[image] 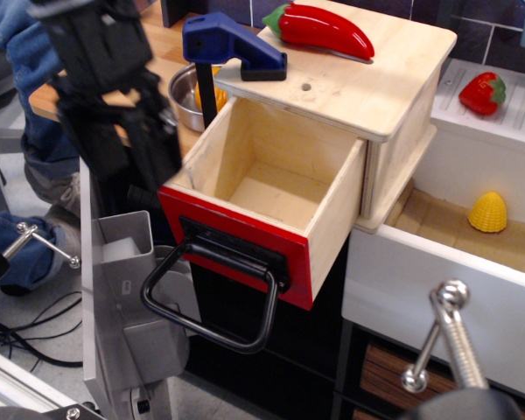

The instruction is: Close drawer of box

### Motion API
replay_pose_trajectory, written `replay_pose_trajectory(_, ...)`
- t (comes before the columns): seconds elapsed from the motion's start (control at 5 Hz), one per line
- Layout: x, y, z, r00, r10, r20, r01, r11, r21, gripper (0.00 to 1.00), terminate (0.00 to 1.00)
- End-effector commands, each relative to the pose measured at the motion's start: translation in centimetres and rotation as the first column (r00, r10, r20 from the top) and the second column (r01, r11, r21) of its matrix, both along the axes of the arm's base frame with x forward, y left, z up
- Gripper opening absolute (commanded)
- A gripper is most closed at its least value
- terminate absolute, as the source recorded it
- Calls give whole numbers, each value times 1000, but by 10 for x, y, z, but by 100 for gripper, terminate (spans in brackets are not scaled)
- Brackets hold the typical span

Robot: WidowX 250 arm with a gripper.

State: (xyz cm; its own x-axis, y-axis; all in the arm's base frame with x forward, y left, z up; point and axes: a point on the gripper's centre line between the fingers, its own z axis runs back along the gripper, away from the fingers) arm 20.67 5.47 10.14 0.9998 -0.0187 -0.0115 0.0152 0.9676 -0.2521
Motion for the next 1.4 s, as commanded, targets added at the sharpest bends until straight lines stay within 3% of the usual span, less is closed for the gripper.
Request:
replay_pose_trajectory(0.0,-10,-25,-23,990,114,79,-115,993,4,100,0)
replay_pose_trajectory(0.2,-11,-35,-39,987,135,83,-138,990,31,100,0)
replay_pose_trajectory(0.4,-9,-39,-49,983,133,124,-140,989,46,100,0)
replay_pose_trajectory(1.2,73,-33,-29,978,35,206,-63,989,131,100,0)
